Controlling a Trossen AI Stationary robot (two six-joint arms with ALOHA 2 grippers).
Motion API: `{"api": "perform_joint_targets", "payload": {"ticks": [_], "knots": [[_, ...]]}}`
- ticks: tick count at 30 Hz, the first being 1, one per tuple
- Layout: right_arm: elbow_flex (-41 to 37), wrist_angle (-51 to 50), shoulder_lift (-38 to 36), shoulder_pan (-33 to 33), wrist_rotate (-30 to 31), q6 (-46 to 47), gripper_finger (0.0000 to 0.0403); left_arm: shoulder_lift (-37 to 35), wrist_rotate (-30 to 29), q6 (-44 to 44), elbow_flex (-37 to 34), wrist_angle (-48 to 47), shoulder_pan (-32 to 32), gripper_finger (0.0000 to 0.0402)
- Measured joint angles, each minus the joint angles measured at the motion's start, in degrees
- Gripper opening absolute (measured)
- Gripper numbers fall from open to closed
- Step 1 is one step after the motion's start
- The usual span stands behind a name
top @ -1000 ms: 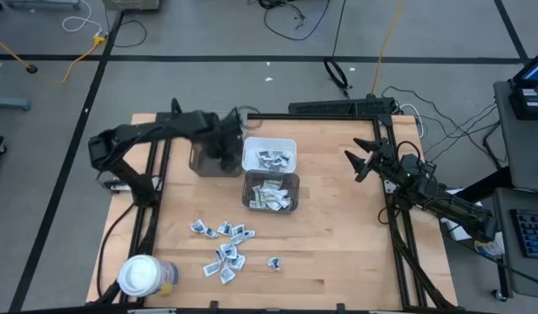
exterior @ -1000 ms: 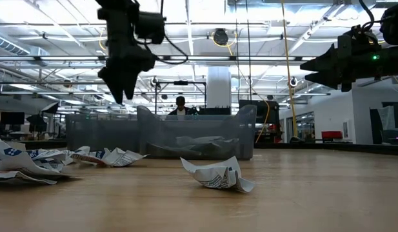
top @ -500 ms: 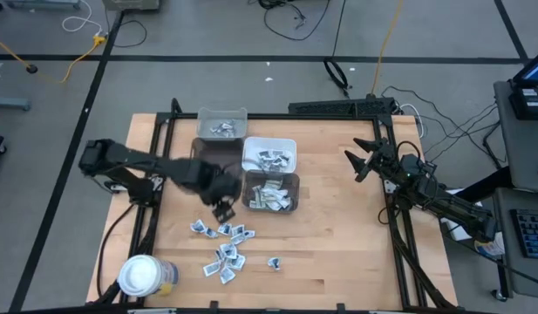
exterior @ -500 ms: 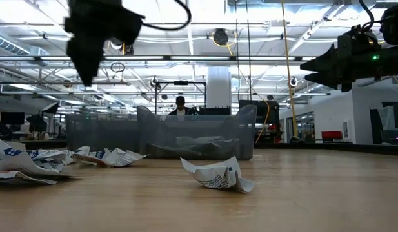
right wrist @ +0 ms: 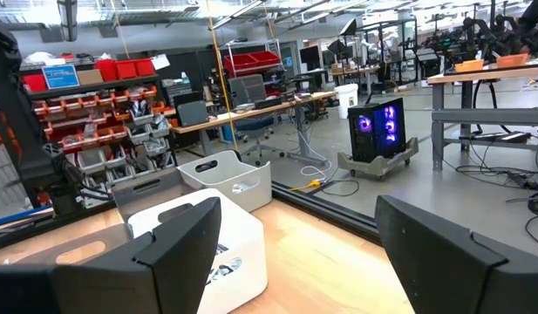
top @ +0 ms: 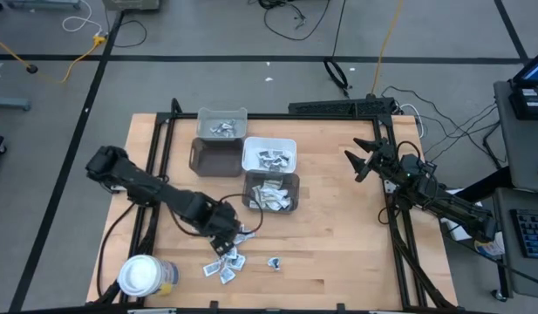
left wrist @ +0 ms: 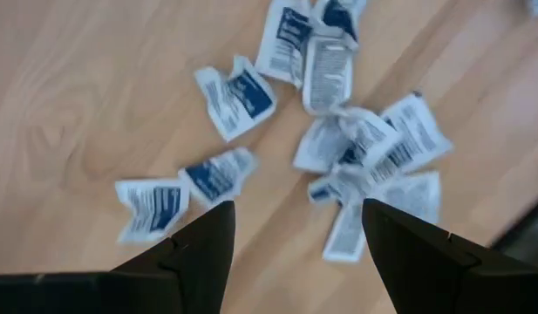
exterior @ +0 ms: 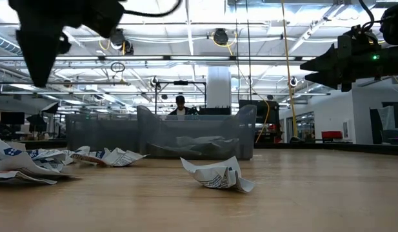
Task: Pick & Place First Aid Supplies
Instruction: Put the orange ointment pack into the gray bin
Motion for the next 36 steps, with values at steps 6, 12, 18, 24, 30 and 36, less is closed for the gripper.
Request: {"api": "perform_joint_targets", "payload": {"ticks": [6,12,18,24,30,36], "knots": [[-0.01,0.0,0.0,0.0,-0.01,0.0,0.0297,6.27,0.2,0.84,5.49,0.17,0.56,0.0258],[-0.01,-0.02,0.0,-0.02,-0.01,0.0,0.0297,9.15,-0.28,0.2,9.3,0.14,1.08,0.0257],[0.0,0.0,0.0,-0.01,-0.01,0.0,0.0297,10.81,-2.06,-0.19,9.38,0.16,1.07,0.0257],[0.0,-0.01,0.0,-0.01,0.0,0.0,0.0297,15.62,-0.36,-0.33,9.29,0.7,0.86,0.0257],[0.0,0.0,0.0,0.0,0.01,0.0,0.0297,19.74,-0.42,-2.97,9.29,3.04,-0.39,0.0257],[0.01,-0.02,0.0,0.0,-0.01,0.0,0.0297,22.74,-0.78,-2.86,9.23,8.42,-0.14,0.0257]]}}
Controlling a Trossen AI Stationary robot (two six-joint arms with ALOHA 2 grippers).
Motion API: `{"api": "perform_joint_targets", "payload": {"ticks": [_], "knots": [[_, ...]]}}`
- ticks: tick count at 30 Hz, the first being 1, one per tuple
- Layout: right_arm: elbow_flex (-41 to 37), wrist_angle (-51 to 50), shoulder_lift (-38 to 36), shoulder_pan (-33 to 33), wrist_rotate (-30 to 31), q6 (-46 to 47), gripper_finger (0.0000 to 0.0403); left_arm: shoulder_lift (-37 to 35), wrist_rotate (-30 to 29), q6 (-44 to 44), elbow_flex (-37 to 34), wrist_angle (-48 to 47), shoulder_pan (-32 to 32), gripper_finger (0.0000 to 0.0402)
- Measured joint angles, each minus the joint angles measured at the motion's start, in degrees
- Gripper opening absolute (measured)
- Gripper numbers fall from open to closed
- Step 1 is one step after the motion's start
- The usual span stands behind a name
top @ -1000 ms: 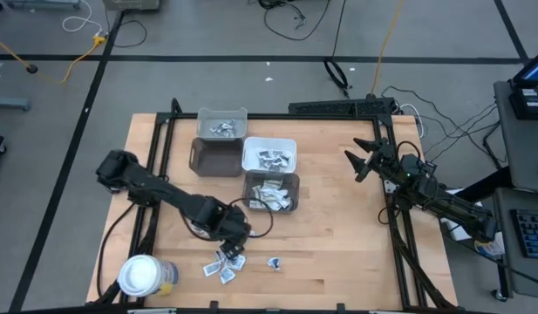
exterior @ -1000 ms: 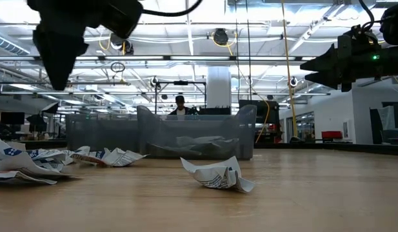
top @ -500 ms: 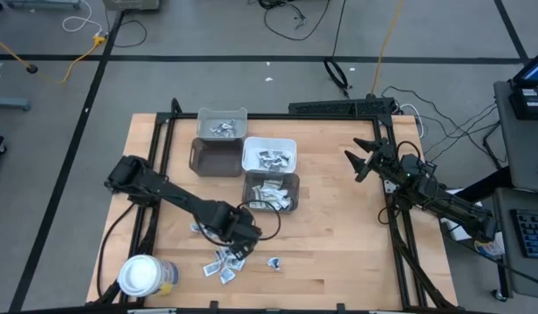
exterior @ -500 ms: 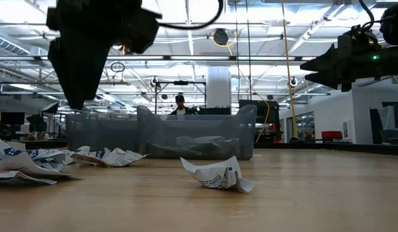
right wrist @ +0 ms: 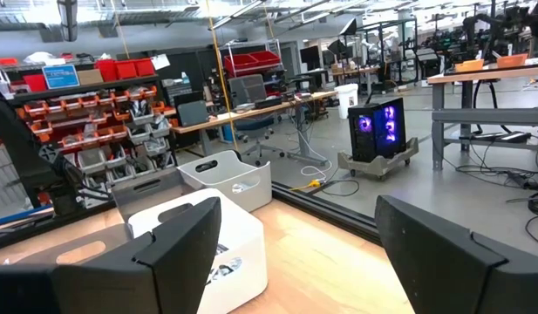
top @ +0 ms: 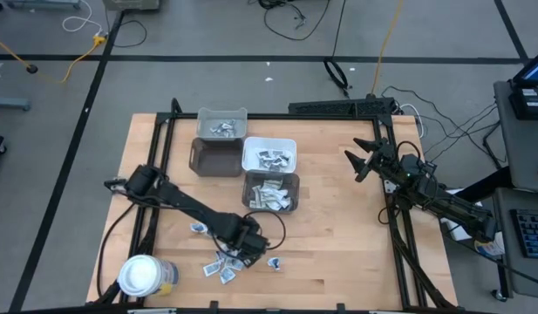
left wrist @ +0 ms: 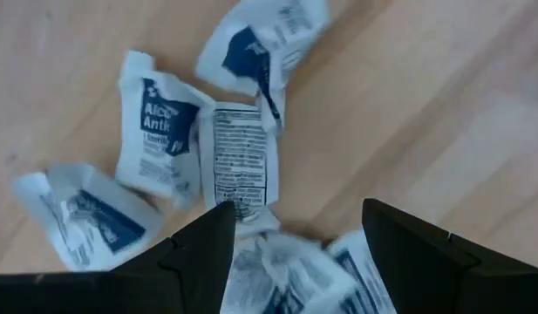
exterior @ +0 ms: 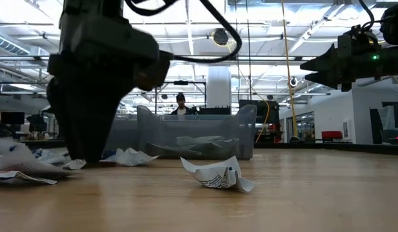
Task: Pick & Place First Aid Supplies
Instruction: Put the orange ointment pack into the gray bin
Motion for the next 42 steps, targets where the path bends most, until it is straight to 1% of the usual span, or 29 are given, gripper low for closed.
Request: {"api": "perform_joint_targets", "payload": {"ticks": [7,10,13,19,20,21,31,42], "knots": [[0.0,0.01,0.0,0.0,0.0,0.0,0.0297,0.6,-1.14,0.62,0.0,-0.94,0.7,0.0256],[0.0,0.02,0.0,-0.01,0.0,0.0,0.0297,0.6,-1.43,1.8,0.0,-0.94,1.04,0.0237],[0.0,0.02,0.0,-0.02,0.0,0.0,0.0297,0.6,-1.12,3.19,0.0,-0.85,1.16,0.0187],[-0.01,0.02,0.0,-0.02,0.0,0.0,0.0297,0.6,-0.94,4.64,0.0,-0.83,1.15,0.0045],[0.0,0.02,0.0,0.0,0.0,0.0,0.0297,0.6,-0.93,4.66,0.0,-0.79,1.15,0.0024],[0.0,0.02,0.0,0.0,0.0,0.0,0.0297,0.58,-0.89,4.66,0.0,-0.68,1.15,0.0013],[-0.01,0.0,0.0,0.0,0.0,0.0,0.0297,-0.17,1.22,7.04,0.0,-1.88,2.1,0.0002],[0.0,0.0,0.0,0.0,0.01,0.0,0.0297,-8.54,-0.2,6.42,0.02,-3.4,3.03,0.0001]]}}
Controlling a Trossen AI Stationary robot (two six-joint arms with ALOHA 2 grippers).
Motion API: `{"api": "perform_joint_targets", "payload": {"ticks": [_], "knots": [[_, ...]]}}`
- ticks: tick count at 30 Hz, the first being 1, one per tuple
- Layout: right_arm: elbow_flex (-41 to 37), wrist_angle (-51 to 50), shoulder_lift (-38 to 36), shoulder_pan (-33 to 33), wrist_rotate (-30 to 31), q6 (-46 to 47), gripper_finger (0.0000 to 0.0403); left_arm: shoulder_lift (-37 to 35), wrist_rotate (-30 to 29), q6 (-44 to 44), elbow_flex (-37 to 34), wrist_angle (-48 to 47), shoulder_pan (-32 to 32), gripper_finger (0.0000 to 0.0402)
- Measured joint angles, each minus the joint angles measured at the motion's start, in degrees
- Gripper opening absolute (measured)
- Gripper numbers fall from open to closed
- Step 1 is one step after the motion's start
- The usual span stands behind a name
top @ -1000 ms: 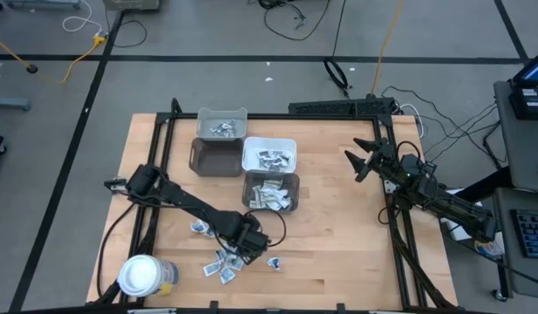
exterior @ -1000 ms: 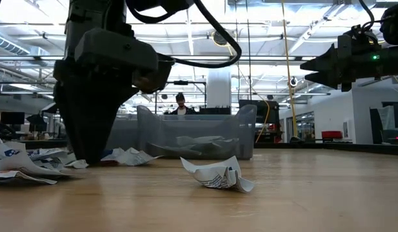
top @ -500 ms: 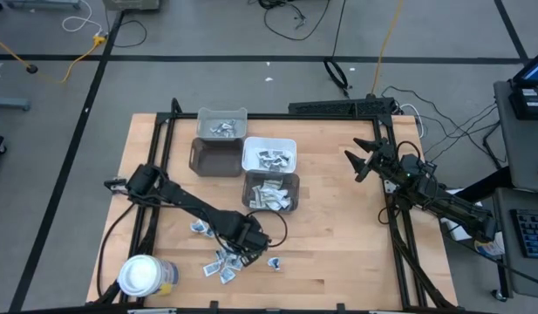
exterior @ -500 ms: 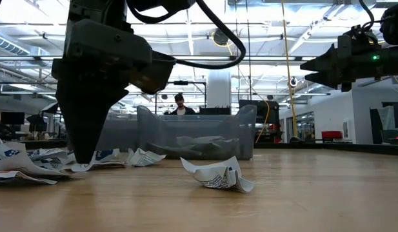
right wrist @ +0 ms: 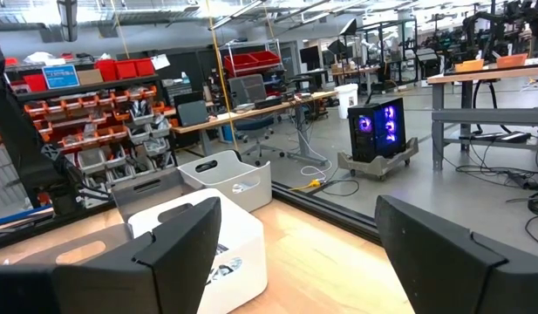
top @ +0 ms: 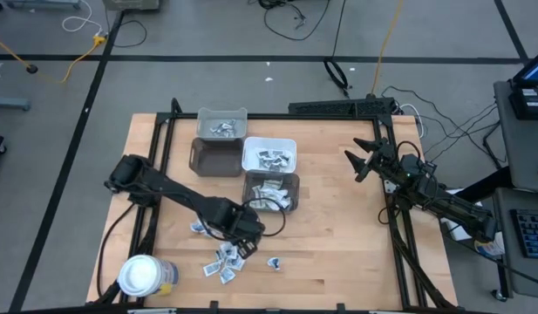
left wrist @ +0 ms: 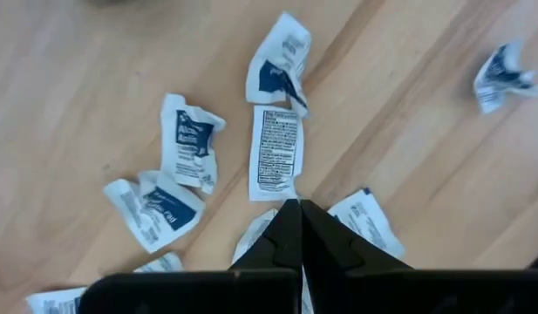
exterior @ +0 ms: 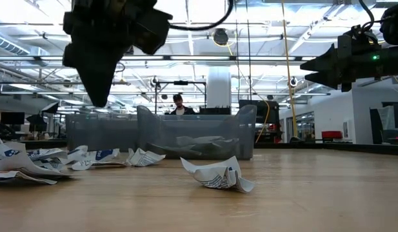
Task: Pick & Place First Aid Supplies
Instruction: Put the orange ointment pack into the gray bin
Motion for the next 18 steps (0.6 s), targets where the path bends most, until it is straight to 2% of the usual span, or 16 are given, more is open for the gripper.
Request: {"api": "perform_joint_targets", "payload": {"ticks": [5,9,13,18], "knots": [[-0.02,0.01,0.0,-0.01,0.0,0.0,0.0297,-0.78,-0.8,-0.35,0.0,-0.27,-0.04,0.0004],[-0.02,0.0,0.0,-0.01,0.0,0.0,0.0297,-0.77,-0.91,-0.36,0.0,-0.3,0.05,0.0025],[-0.02,0.01,0.0,-0.01,-0.01,0.0,0.0297,-0.77,-0.41,0.81,0.0,-0.19,0.07,0.0072],[-0.02,0.02,0.0,0.0,0.0,0.0,0.0297,-0.77,0.32,0.85,0.0,1.66,-0.11,0.0155]]}}
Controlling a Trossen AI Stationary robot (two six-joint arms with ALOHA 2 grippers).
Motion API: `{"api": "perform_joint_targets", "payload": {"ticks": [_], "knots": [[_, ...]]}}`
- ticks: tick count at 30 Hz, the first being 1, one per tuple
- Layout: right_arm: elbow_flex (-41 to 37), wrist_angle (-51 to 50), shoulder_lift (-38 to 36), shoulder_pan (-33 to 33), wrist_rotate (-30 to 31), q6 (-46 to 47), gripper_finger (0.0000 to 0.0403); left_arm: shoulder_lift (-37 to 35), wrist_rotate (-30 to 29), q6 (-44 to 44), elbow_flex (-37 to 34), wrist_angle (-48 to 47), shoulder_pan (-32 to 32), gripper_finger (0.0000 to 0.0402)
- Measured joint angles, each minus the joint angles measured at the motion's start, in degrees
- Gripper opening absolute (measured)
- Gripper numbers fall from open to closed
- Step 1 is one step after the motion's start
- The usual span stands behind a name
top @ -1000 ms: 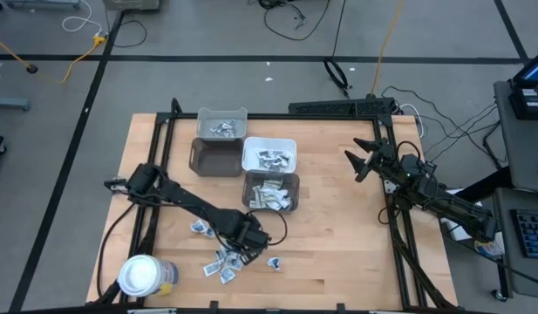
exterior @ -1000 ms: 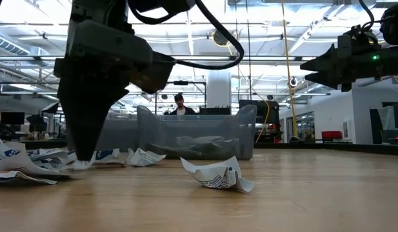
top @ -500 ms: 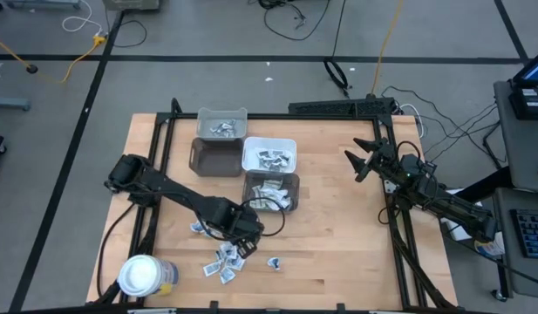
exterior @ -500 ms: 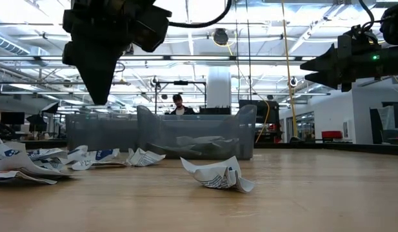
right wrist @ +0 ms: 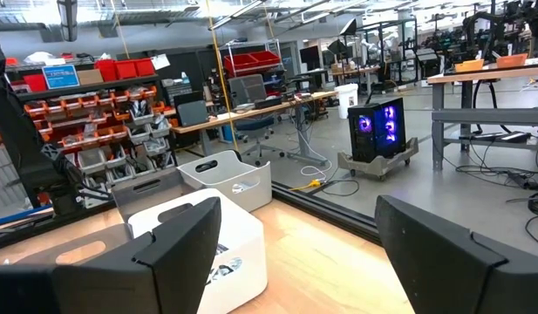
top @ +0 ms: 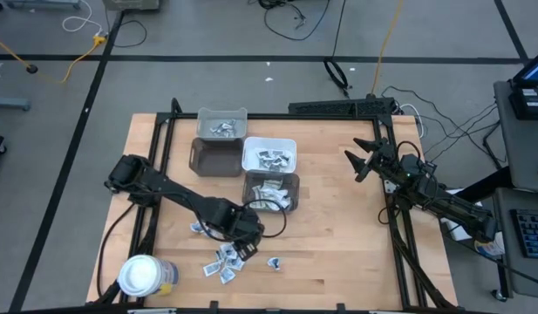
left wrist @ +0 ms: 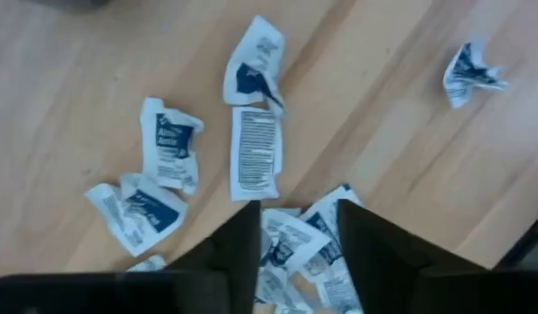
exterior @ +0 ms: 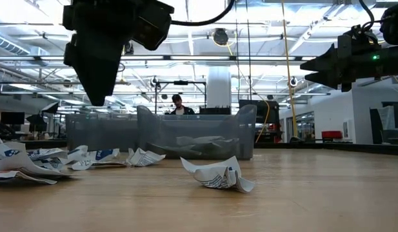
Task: Pick & Place First Aid Supplies
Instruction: Put the orange ointment pack into the gray bin
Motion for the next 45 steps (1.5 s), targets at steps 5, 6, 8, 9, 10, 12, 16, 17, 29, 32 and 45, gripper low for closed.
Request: {"api": "perform_joint_targets", "payload": {"ticks": [5,6,8,9,10,12,16,17,29,32,45], "knots": [[0.02,0.0,0.0,-0.02,-0.02,0.0,0.0297,1.97,-1.48,-0.7,-0.73,2.75,-0.48,0.0204],[0.0,-0.02,0.0,0.0,-0.02,0.0,0.0297,2.89,-1.3,-0.69,-1.06,2.95,-0.64,0.0207],[0.01,0.0,0.0,-0.01,-0.01,0.0,0.0297,4.51,-1.14,-0.71,-1.18,3.34,-0.8,0.021],[0.01,0.0,0.0,-0.01,-0.02,0.0,0.0297,5.0,-1.05,-0.72,-1.14,3.81,-0.81,0.0211],[0.02,0.0,0.0,0.0,-0.02,0.0,0.0297,5.61,-1.1,-0.71,-1.06,3.99,-0.81,0.0211],[0.01,-0.01,0.0,-0.01,-0.02,0.0,0.0297,7.3,-1.41,-0.45,-1.03,3.99,-0.79,0.0211],[0.02,0.0,0.0,-0.02,-0.02,0.0,0.0297,10.23,-4.11,-0.13,-1.09,3.94,-0.74,0.0212],[0.01,-0.01,0.0,-0.02,0.0,0.0,0.0297,10.74,-4.12,-0.03,-0.92,4.08,-0.74,0.0211],[0.0,0.0,0.0,0.0,0.0,0.0,0.0297,10.91,-3.49,3.26,-1.03,3.01,-0.55,0.0014],[0.02,0.0,0.0,-0.02,-0.02,0.0,0.0297,10.38,-2.45,3.32,-1.09,1.65,-0.59,0.0015],[0.01,0.0,0.0,-0.02,-0.02,0.0,0.0297,-6.35,6.44,15.04,-1.13,-8.6,0.17,0.0005]]}}
